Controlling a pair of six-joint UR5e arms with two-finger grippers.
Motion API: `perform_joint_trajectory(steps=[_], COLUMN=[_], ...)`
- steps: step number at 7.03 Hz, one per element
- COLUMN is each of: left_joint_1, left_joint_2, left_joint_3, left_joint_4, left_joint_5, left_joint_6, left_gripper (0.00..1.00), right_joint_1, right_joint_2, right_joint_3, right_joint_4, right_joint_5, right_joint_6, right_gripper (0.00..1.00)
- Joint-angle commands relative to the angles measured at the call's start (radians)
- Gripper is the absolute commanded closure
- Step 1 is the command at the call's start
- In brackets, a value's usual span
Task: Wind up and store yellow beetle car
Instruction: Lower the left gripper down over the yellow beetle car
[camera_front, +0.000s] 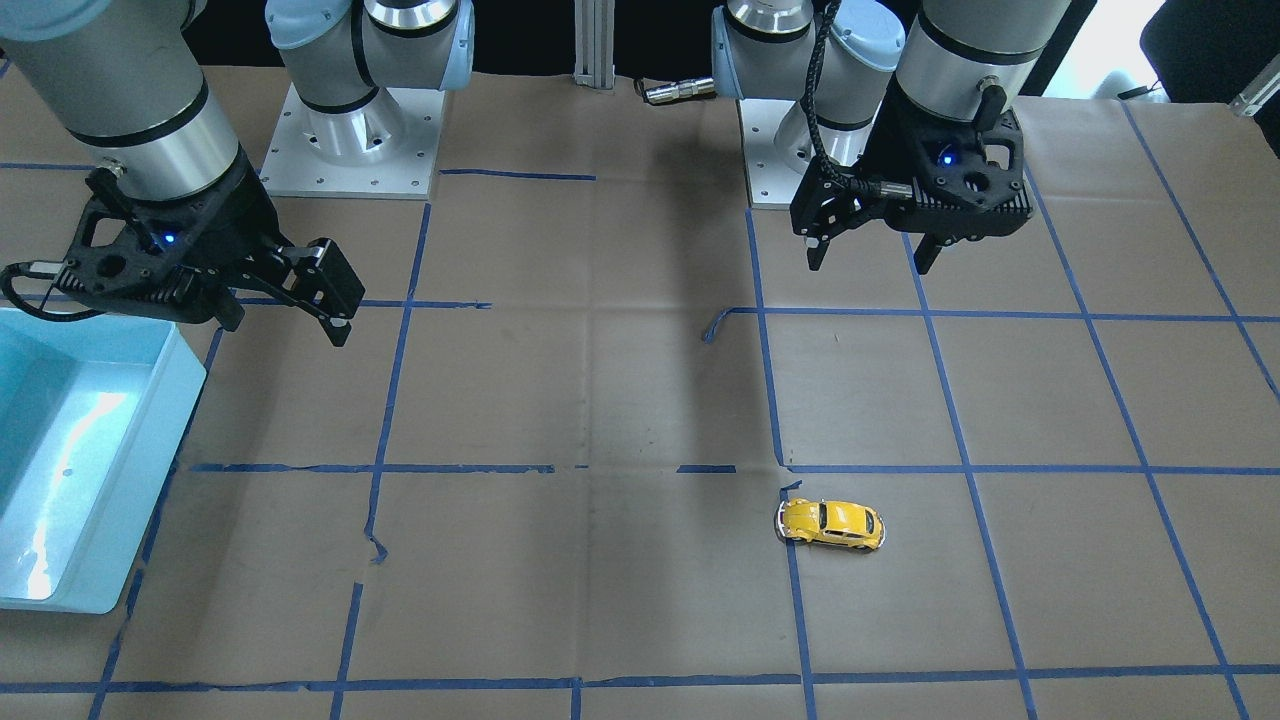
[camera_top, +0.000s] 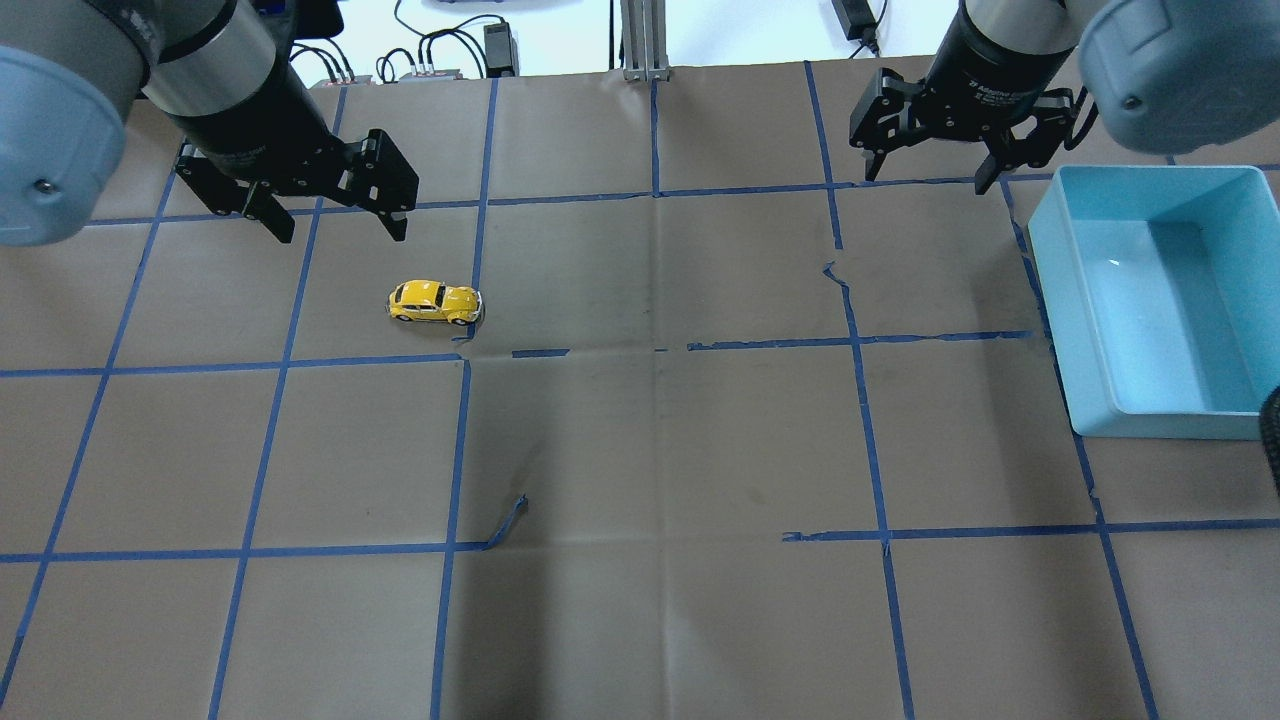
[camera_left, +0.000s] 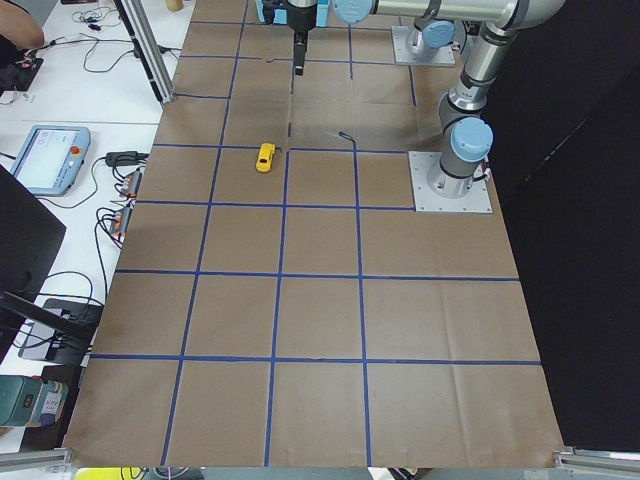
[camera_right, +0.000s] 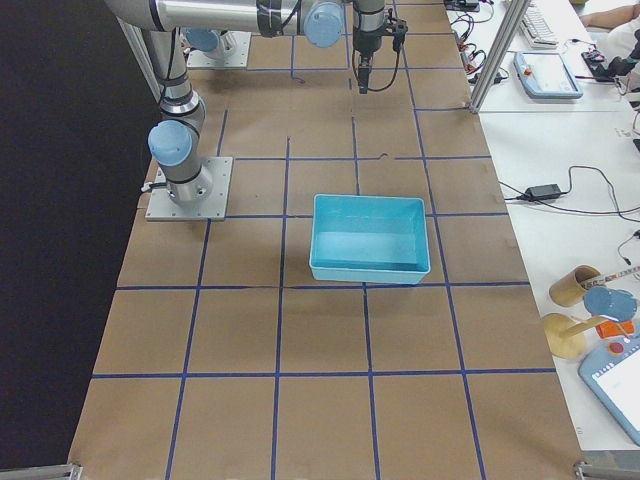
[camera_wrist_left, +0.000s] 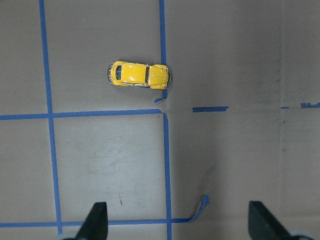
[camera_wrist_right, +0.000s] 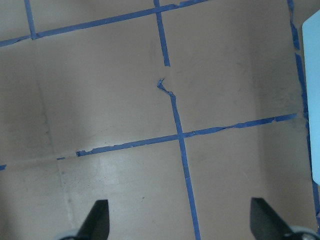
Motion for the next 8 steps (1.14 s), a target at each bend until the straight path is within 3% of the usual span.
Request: perform_joint_trajectory(steps=[1,4,8], left_joint_1=[0.000,0.003,0.013], left_joint_2=[-0.020,-0.023,-0.087], left_joint_3=[0.005,0.010,-0.022], left_joint_4=[0.005,0.009,0.046], left_joint_5=[0.002,-0.007,-0.009], left_joint_6=[0.004,0.054,0.912], left_gripper=[0.00,0.00,0.04], right_joint_1=[0.000,0.000,0.000], right_joint_2=[0.003,0.000,0.000], right_joint_3=[-0.002,0.000,-0.008], right_joint_4=[-0.007,-0.005,-0.002], right_joint_5=[0.004,0.004,0.001], right_joint_6=[0.000,0.000,0.000], right_gripper=[0.00,0.00,0.00])
